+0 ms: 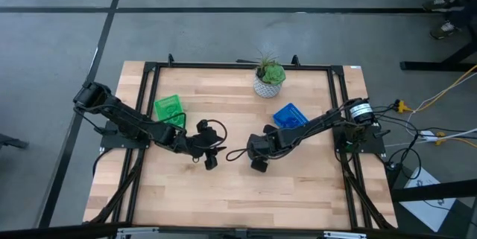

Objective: Sort spring keychains
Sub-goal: Put the blue spring keychain in the blue bin

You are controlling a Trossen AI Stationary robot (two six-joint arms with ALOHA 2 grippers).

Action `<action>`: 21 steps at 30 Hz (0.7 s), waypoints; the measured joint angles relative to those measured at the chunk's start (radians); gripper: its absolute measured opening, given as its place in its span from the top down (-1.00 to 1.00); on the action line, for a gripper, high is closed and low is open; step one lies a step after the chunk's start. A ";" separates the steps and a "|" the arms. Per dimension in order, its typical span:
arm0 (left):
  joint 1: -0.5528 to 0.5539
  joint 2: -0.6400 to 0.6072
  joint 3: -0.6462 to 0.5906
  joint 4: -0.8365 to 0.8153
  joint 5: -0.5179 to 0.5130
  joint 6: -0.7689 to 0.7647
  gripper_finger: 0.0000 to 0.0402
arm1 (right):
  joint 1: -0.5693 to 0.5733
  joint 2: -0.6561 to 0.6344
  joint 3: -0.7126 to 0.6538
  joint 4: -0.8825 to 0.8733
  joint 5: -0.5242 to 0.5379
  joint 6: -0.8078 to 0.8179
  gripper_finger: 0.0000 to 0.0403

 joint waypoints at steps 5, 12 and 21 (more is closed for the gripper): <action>0.002 0.000 0.000 0.000 0.000 0.008 0.24 | -0.001 0.000 -0.001 0.001 0.003 -0.003 0.77; 0.002 0.000 0.000 0.000 -0.001 0.018 0.24 | -0.002 0.000 -0.002 0.009 0.006 -0.031 0.91; 0.002 0.000 0.000 0.000 -0.003 0.019 0.24 | -0.002 0.001 -0.003 0.025 0.005 -0.055 0.96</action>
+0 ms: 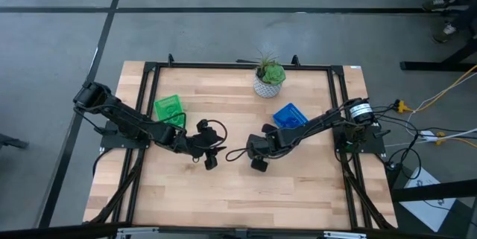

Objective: Sort spring keychains
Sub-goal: Put the blue spring keychain in the blue bin

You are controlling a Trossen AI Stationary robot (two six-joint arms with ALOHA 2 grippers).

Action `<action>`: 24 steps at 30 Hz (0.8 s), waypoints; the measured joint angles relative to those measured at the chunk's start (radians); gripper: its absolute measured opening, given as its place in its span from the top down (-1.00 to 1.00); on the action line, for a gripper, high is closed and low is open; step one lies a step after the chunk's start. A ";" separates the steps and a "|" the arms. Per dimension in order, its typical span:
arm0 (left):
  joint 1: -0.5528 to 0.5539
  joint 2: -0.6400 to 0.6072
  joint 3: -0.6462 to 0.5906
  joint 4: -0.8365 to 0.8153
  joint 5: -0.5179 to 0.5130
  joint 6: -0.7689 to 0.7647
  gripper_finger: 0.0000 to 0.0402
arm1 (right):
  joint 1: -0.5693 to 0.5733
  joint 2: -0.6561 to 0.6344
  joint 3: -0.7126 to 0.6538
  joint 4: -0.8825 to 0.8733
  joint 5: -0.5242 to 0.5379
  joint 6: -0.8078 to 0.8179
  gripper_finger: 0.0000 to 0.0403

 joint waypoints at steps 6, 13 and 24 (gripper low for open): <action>0.000 0.000 0.000 0.000 -0.001 0.009 0.24 | 0.000 0.003 0.071 -0.087 -0.003 -0.019 0.97; 0.000 0.000 0.000 0.000 -0.001 0.015 0.24 | 0.022 0.003 0.216 -0.191 0.059 -0.053 0.97; 0.000 0.000 0.000 -0.003 -0.001 0.016 0.24 | 0.153 0.002 0.373 -0.393 0.239 -0.026 0.97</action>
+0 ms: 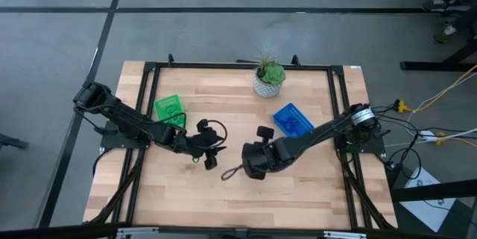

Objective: Sort spring keychains
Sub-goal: Put the blue spring keychain in the blue bin

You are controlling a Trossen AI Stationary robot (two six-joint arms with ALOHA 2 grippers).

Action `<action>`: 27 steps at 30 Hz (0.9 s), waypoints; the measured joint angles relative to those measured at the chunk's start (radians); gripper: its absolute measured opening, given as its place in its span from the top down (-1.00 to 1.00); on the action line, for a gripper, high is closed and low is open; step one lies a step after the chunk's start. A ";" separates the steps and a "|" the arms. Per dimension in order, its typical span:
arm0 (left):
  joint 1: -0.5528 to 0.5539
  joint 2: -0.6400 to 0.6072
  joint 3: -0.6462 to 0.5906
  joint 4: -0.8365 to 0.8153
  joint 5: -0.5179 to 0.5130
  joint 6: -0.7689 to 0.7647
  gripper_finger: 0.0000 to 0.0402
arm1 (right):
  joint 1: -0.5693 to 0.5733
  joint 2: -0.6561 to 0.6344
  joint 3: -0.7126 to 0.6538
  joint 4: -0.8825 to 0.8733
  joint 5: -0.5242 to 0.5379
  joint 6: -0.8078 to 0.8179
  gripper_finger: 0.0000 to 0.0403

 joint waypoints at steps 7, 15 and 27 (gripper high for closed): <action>0.000 0.000 0.000 0.000 0.000 0.000 0.24 | 0.095 -0.001 0.069 -0.119 0.164 0.053 0.97; 0.000 0.000 0.000 -0.001 0.002 -0.005 0.24 | 0.146 -0.008 0.076 -0.383 0.282 0.224 0.97; 0.000 0.000 0.000 -0.021 0.003 0.016 0.24 | 0.146 -0.100 -0.066 -0.442 0.492 0.381 0.97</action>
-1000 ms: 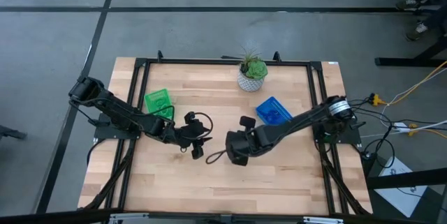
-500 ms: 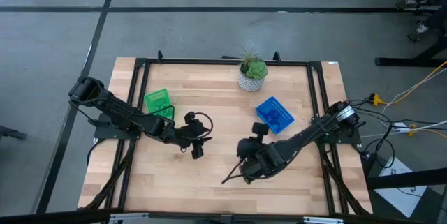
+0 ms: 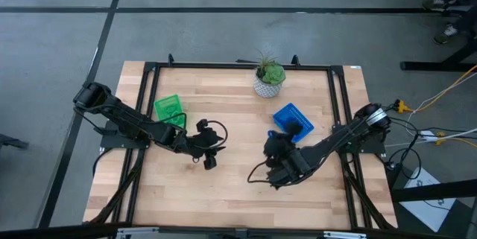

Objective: Sort spring keychains
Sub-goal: Put the blue spring keychain in the blue bin

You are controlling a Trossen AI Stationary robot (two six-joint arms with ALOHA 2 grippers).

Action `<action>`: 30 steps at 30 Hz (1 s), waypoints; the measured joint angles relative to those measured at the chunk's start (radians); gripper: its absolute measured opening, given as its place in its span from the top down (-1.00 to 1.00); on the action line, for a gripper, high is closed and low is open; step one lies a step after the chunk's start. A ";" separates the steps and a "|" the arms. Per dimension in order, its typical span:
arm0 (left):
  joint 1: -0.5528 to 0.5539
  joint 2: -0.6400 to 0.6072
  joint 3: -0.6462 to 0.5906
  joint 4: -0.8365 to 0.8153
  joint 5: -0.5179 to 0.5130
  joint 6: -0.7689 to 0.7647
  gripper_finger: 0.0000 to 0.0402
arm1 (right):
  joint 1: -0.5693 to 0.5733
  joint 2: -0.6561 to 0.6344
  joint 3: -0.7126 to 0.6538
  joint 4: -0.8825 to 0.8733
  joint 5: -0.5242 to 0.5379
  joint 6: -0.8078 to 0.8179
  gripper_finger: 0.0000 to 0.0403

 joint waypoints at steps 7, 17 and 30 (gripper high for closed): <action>0.000 0.000 0.000 0.000 -0.001 0.000 0.24 | -0.014 -0.154 -0.203 0.036 0.014 0.160 0.97; 0.000 0.000 0.000 0.000 -0.054 0.002 0.24 | -0.117 -0.422 -0.523 0.222 -0.012 0.253 0.97; 0.000 0.000 0.000 -0.002 -0.055 0.002 0.24 | -0.285 -0.509 -0.749 0.484 -0.239 0.131 0.97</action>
